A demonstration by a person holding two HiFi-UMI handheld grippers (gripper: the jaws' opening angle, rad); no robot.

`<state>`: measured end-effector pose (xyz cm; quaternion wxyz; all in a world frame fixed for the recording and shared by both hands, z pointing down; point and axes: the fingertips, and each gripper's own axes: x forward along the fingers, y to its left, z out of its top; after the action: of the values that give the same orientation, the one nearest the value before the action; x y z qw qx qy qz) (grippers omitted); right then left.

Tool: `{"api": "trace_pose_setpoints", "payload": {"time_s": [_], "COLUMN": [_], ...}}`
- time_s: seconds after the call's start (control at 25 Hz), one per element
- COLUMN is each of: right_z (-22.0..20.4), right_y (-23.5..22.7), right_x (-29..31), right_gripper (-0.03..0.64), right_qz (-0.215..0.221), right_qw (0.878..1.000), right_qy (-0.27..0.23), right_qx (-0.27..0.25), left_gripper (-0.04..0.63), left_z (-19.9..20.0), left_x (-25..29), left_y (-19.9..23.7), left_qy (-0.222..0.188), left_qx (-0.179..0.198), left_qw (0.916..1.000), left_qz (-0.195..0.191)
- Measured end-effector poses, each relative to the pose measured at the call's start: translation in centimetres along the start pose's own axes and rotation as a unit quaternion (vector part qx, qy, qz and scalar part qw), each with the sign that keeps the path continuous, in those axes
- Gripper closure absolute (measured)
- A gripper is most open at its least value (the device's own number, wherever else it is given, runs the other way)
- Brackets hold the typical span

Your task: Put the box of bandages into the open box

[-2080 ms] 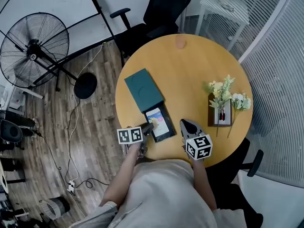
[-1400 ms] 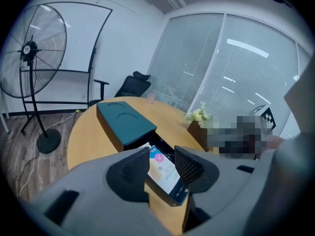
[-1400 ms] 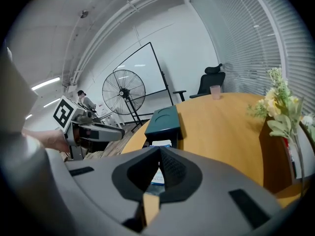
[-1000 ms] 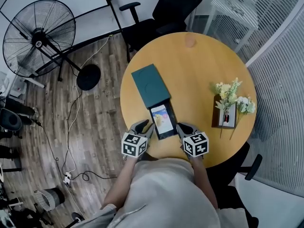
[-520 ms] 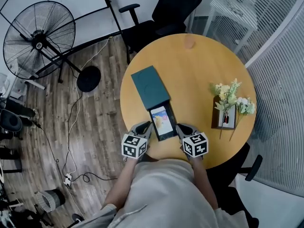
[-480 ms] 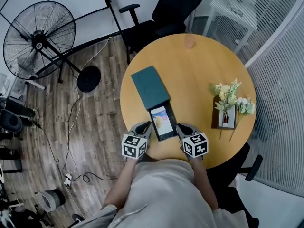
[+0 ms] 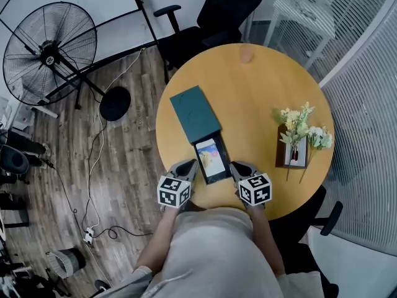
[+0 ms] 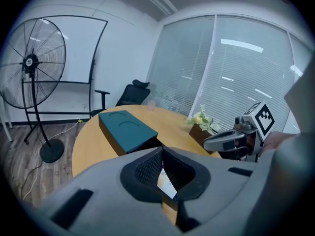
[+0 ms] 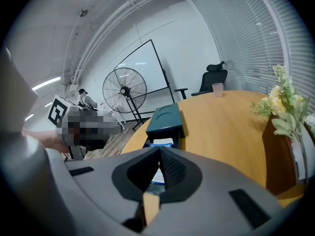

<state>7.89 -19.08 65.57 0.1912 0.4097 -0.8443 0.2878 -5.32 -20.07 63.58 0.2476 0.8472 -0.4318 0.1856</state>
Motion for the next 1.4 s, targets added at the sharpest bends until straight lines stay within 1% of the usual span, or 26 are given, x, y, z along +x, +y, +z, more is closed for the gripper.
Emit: {"api": "trace_pose_setpoints", "payload": {"time_s": [0.36,0.52,0.96,1.24,1.4], "right_z": [0.0,0.0,0.1,0.9,1.0], "right_y": [-0.1,-0.1,0.0,1.4,1.4], "right_x": [-0.1,-0.2,-0.1,-0.3,-0.3], "right_gripper": [0.62,0.62,0.62,0.621,0.621], "right_qz": [-0.001,-0.002,-0.001,0.025,0.028], "right_qw": [1.0,1.0,1.0,0.999,0.999], "right_qy": [0.002,0.002,0.001,-0.019,-0.022], "right_qx": [-0.003,-0.003,-0.006,-0.027,-0.03], "left_gripper": [0.584,0.584,0.584,0.584,0.584], "left_z": [-0.5,-0.7,-0.9,-0.8,-0.8], "left_x": [0.1,0.1,0.1,0.1,0.1], "left_y": [-0.2,0.0,0.2,-0.1,0.0], "left_qy": [0.002,0.002,0.005,0.004,0.004], "left_qx": [-0.008,-0.014,-0.014,-0.01,-0.009], "left_qw": [0.9999,0.9998,0.9998,0.9998,0.9999], "left_qz": [-0.01,-0.01,-0.009,-0.014,-0.013]}}
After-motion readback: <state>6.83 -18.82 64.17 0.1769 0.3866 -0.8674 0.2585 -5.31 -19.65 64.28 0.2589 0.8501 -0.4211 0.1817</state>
